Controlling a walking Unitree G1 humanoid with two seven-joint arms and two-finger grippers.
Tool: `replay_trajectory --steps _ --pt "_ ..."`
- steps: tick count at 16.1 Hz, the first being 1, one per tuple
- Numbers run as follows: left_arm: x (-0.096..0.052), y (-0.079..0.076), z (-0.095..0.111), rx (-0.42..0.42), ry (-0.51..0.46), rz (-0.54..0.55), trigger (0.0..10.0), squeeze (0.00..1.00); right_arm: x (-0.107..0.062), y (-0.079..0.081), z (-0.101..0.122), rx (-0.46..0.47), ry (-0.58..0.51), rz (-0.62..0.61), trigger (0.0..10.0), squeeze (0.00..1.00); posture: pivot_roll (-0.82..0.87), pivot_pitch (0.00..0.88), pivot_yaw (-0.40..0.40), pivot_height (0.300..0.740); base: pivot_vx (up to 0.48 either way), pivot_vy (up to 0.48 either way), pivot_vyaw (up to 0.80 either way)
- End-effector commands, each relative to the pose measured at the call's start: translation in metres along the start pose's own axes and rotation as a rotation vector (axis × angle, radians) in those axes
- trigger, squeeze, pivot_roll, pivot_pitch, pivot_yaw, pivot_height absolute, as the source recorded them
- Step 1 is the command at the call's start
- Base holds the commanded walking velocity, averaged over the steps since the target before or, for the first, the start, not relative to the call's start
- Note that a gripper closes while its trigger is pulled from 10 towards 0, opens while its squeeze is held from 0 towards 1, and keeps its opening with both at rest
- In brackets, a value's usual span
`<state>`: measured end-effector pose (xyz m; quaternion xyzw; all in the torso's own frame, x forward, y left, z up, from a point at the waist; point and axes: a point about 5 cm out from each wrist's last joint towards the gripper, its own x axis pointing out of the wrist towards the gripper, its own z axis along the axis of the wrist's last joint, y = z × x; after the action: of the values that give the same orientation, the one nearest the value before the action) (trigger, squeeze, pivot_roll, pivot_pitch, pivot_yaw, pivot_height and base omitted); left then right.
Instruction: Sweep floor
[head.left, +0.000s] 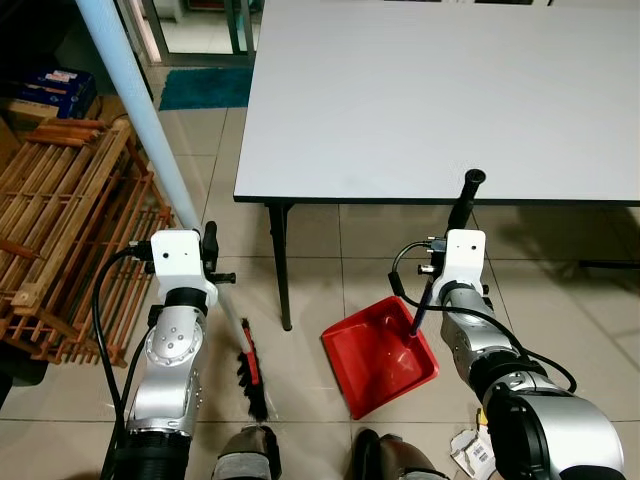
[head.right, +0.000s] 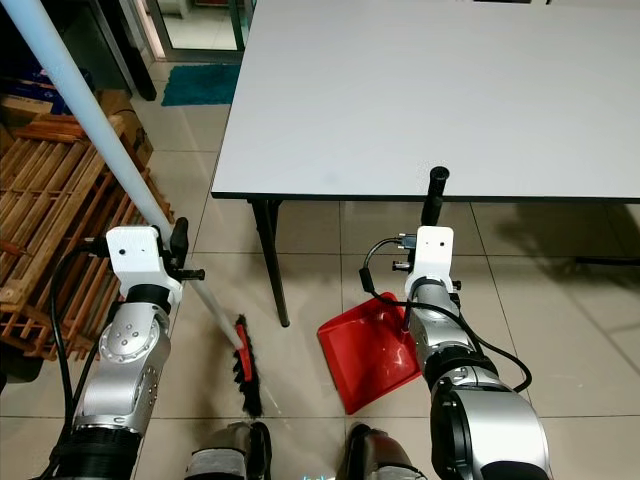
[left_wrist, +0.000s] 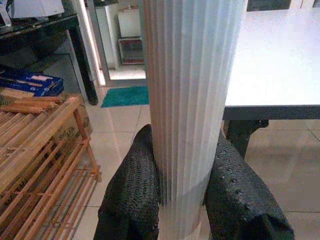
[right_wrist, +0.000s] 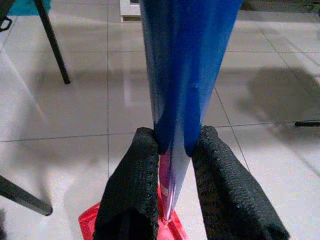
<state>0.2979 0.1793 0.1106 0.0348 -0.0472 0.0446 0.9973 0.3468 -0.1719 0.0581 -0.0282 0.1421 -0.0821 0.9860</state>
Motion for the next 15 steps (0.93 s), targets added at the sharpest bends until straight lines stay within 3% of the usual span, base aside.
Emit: replay_trajectory --steps 1,15 --pt "0.002 0.002 -0.001 0.013 -0.003 0.001 10.0 0.00 0.001 -0.005 0.003 0.010 -0.010 -0.024 10.0 0.00 0.07 0.121 0.013 0.740 0.000 0.000 0.00" --pt "-0.002 -0.016 -0.010 -0.020 0.011 -0.013 10.0 0.00 0.002 0.003 0.005 0.002 -0.002 0.023 10.0 0.00 0.07 0.097 0.004 0.740 0.000 0.000 0.00"
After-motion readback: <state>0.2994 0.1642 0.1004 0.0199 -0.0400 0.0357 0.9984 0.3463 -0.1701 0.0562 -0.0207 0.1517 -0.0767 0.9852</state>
